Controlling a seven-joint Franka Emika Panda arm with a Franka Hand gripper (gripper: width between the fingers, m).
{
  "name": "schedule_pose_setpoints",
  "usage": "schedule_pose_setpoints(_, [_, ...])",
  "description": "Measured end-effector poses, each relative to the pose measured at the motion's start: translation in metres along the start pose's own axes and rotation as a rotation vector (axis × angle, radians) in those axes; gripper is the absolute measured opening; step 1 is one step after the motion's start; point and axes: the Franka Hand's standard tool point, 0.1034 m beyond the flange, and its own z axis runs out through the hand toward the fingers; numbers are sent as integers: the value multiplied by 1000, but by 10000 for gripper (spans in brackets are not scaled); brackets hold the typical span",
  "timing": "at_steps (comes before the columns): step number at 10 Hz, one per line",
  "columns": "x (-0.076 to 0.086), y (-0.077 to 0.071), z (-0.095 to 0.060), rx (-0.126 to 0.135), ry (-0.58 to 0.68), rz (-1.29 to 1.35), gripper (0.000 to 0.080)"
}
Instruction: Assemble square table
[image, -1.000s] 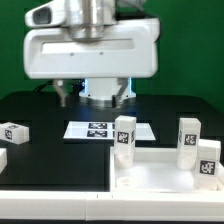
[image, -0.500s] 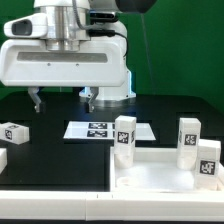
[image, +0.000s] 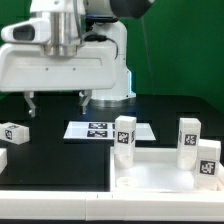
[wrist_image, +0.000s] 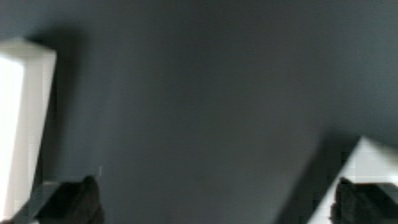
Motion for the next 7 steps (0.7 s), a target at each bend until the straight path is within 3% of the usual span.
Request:
schedule_pose_setpoints(1, [-24,4,17,11,-46,-66,649])
schedule_pose_setpoints(2, [-40,8,29,-2,-64,-103,649])
schedule_pose_setpoints(3, [-44,9,28,-43,-38,-146,649])
schedule_pose_setpoints(6, [-45,7,28,-46,-64,-233,649])
schedule_pose_setpoints(7, [-49,10,31,-59,-69,-236,649])
